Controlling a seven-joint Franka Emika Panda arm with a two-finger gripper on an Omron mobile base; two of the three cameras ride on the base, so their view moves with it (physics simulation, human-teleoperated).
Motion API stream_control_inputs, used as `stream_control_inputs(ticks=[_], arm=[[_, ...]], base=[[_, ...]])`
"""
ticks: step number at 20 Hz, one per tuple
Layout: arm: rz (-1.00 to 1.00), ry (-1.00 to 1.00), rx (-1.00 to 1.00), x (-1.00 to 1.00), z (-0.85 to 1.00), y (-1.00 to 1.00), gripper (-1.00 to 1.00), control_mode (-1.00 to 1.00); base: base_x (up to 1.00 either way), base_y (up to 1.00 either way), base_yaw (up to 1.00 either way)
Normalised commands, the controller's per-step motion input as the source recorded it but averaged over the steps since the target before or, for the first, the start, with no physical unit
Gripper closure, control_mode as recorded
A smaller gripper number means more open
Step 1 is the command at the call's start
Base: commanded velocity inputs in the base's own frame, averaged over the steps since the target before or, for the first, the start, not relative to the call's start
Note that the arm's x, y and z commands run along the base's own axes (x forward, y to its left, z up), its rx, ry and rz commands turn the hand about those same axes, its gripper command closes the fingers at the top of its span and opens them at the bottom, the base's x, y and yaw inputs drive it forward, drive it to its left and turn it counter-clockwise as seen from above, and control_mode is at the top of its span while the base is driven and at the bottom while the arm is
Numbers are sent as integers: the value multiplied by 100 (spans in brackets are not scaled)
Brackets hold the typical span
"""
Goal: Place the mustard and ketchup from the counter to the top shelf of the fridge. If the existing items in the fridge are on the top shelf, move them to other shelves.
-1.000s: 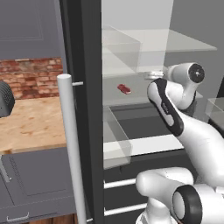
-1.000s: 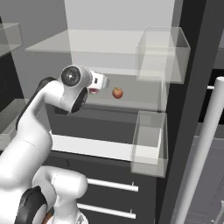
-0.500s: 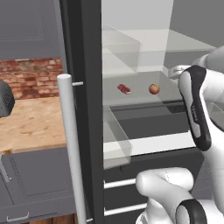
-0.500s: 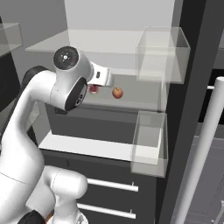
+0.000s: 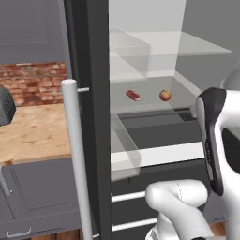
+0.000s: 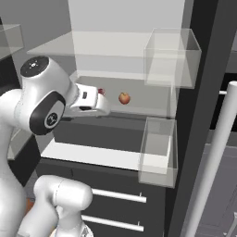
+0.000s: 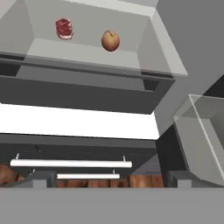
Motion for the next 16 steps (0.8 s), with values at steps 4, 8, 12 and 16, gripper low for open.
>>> stream_control_inputs(ticks=[4,8,12,16], arm=[[0,4,-3,-56,19,0,-100,-100],[0,2,0,-32,12,11,-100,-100],[1,0,0,-70,-9,8,-100,-100],[2,0,0,-25,-11,0,-100,100]], base=[[0,0,0],[0,0,0],[0,0,0],[-75,0,4]])
